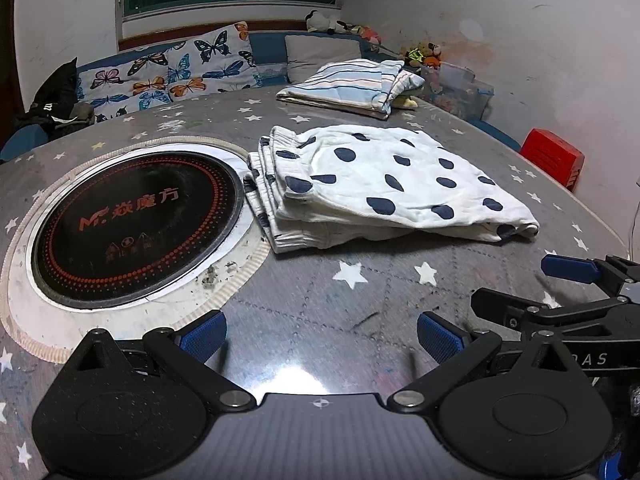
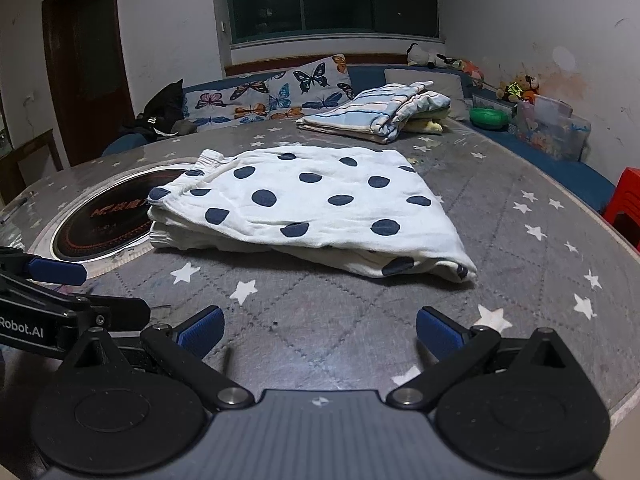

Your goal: Fold clothes

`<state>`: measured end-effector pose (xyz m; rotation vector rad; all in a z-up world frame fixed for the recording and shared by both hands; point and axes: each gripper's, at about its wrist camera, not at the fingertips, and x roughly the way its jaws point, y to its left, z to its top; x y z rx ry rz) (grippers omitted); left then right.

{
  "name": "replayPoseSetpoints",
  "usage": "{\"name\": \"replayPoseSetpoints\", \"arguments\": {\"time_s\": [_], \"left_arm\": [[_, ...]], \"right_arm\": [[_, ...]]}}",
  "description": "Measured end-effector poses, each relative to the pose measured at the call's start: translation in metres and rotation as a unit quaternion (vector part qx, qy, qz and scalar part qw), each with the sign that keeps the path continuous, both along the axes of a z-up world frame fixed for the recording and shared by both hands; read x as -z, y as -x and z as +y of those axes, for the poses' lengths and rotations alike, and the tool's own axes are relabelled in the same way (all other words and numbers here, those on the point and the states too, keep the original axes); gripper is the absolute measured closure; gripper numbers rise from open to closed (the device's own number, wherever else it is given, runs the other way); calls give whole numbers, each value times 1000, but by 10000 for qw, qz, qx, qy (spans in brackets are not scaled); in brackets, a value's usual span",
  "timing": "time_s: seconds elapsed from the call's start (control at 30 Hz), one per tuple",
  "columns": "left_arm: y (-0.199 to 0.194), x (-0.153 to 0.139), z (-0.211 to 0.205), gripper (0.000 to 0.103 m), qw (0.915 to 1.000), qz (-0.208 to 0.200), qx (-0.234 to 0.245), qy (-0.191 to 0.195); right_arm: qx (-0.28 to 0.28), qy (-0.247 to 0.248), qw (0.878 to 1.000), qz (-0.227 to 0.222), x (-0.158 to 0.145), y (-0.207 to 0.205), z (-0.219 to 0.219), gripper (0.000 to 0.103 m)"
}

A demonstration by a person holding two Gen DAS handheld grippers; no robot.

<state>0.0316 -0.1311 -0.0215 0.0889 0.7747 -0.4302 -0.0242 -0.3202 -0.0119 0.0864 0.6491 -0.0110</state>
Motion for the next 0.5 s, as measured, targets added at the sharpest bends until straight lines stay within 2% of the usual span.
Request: {"name": "replayPoseSetpoints", "arguments": {"time_s": [0.5], "left_arm": [[3,1,-1,0,10000,-36,42,8]], "right_arm": [[-1,-12,10000,34,1,1,2,0]]}}
